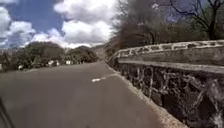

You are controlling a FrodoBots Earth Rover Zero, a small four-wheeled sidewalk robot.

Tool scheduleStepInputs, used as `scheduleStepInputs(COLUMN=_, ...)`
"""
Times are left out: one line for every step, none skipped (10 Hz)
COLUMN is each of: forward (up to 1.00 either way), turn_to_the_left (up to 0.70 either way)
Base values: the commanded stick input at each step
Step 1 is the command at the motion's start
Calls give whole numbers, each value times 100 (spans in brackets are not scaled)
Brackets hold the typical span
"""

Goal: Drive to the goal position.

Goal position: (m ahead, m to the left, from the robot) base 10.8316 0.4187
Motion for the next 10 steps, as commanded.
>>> scheduleStepInputs(forward=70, turn_to_the_left=0)
scheduleStepInputs(forward=70, turn_to_the_left=0)
scheduleStepInputs(forward=70, turn_to_the_left=27)
scheduleStepInputs(forward=70, turn_to_the_left=27)
scheduleStepInputs(forward=70, turn_to_the_left=24)
scheduleStepInputs(forward=70, turn_to_the_left=12)
scheduleStepInputs(forward=70, turn_to_the_left=0)
scheduleStepInputs(forward=70, turn_to_the_left=0)
scheduleStepInputs(forward=70, turn_to_the_left=0)
scheduleStepInputs(forward=70, turn_to_the_left=0)
